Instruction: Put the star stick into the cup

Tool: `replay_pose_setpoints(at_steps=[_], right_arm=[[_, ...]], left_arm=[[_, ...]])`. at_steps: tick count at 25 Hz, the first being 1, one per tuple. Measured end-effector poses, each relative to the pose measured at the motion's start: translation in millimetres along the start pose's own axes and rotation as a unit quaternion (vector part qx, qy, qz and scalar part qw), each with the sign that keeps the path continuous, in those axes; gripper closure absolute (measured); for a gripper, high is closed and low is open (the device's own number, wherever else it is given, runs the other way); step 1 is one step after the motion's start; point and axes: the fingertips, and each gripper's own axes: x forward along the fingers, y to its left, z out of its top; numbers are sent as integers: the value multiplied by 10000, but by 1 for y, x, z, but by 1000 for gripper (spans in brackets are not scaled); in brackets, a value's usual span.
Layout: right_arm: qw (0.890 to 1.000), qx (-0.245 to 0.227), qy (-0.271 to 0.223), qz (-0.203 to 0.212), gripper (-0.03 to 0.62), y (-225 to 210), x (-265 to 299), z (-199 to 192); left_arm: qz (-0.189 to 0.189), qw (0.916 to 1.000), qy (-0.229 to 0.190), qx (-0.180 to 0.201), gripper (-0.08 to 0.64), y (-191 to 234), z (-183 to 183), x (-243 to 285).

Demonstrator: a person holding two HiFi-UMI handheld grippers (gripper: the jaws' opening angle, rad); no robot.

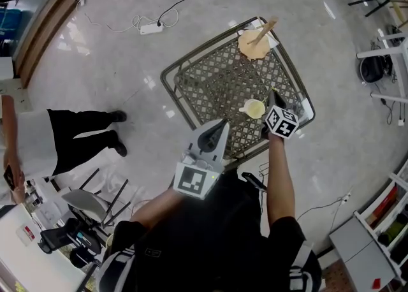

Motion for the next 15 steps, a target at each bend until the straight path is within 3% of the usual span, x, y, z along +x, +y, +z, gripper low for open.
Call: replay_pose_setpoints(at_steps=[15], right_arm=[[9997, 15, 181, -132, 569, -1, 10, -4]], left_arm=[[138, 9999, 11, 103, 545, 7, -1, -19]])
